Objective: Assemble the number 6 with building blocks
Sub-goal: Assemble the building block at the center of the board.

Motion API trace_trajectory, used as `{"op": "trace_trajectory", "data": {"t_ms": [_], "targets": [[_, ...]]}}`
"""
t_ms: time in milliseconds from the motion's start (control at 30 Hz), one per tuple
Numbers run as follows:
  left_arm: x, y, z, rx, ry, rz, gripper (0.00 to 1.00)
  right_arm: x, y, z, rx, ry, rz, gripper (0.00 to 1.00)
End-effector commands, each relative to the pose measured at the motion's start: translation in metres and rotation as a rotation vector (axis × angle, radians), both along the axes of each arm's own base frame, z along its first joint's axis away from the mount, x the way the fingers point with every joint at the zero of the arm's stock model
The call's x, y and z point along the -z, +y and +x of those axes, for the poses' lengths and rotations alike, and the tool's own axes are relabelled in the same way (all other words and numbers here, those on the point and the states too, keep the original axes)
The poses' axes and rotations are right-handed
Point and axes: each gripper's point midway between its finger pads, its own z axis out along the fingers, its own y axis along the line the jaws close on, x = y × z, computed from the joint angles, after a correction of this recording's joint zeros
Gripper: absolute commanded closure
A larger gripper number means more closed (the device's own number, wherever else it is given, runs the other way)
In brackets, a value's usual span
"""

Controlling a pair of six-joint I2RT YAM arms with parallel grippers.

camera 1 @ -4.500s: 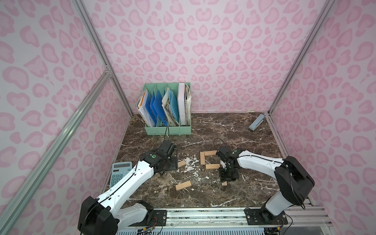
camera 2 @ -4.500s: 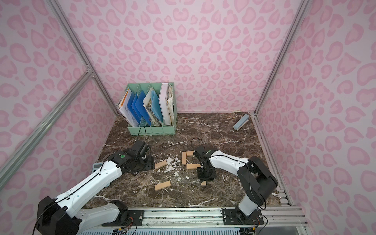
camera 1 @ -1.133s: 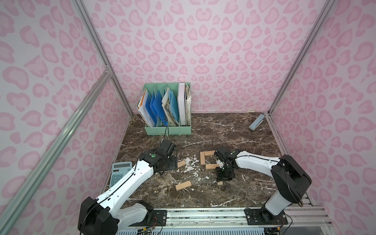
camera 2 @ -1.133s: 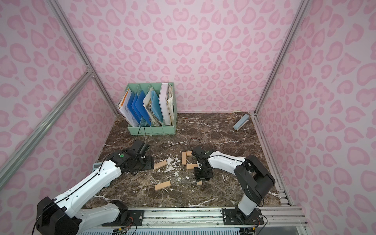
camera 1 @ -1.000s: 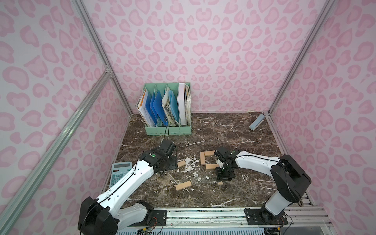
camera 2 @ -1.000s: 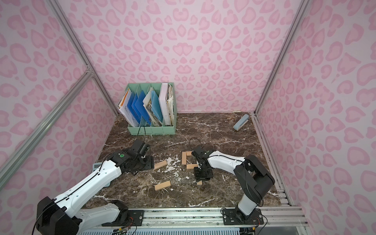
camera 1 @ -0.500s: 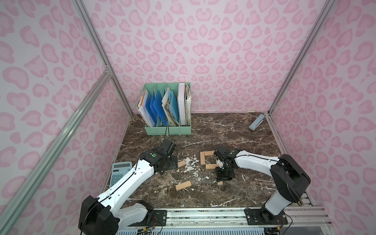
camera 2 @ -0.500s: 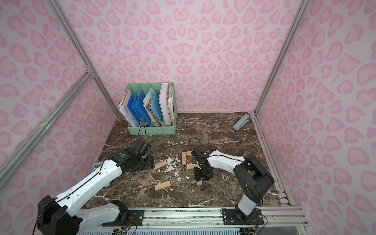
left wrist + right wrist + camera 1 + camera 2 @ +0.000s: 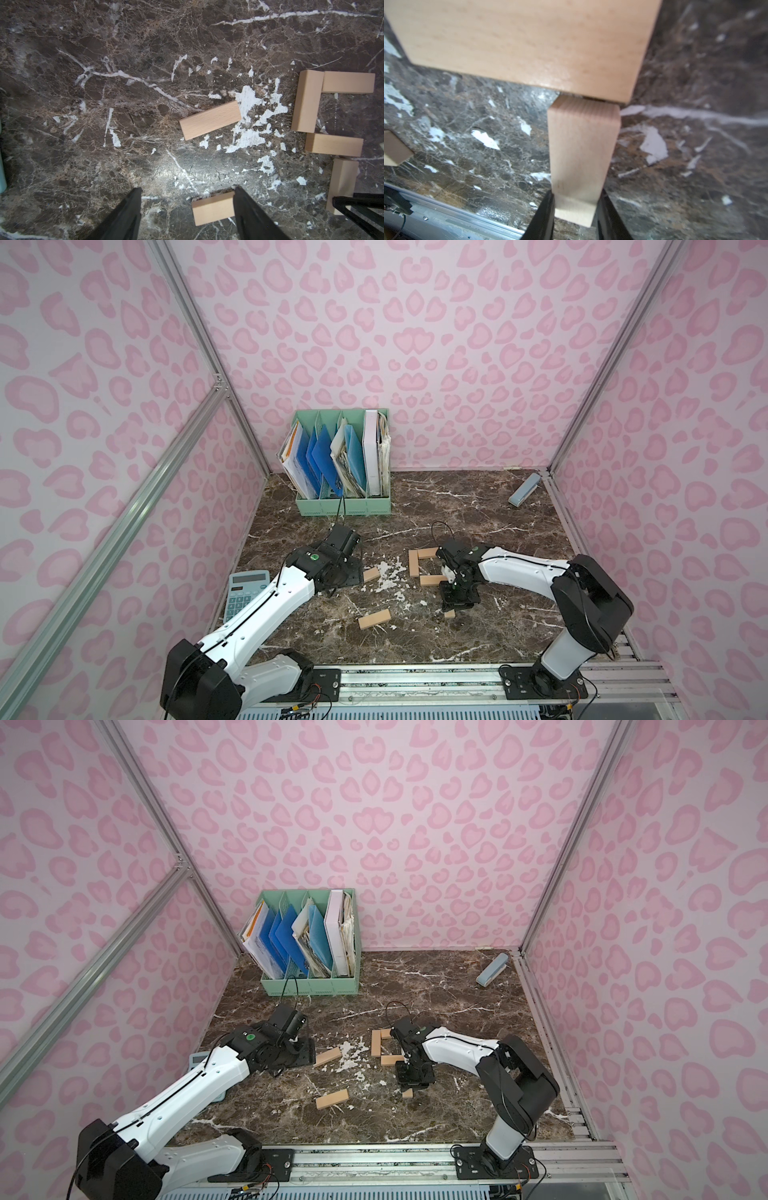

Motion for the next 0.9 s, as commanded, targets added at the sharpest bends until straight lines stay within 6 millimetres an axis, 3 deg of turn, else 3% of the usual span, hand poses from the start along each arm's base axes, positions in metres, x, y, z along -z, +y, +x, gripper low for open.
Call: {"op": "trace_trajectory", "data": {"t_ms": [0, 733, 800, 867], "targets": [[-0.0012, -0.0011, 0.0009, -0.003, -0.004, -0.008, 0.27, 0.0009, -0.0037, 0.0069, 0.005, -0.036, -0.03, 0.74], [-0.0004, -0.0016, 0.0011, -0.003, -0.002, -0.009, 0.27, 0.0013, -0.0031, 0.004, 0.01, -0.028, -0.022, 0.75], [-0.0001, -0.0019, 0.0011, -0.003, -0.001, -0.011, 0.27, 0.0015, -0.003, 0.0027, 0.008, -0.024, -0.019, 0.7], [0.0001, -0.002, 0.0012, -0.005, -0.002, -0.012, 0.27, 0.0018, -0.0031, 0.0017, 0.007, -0.018, -0.019, 0.6]]}}
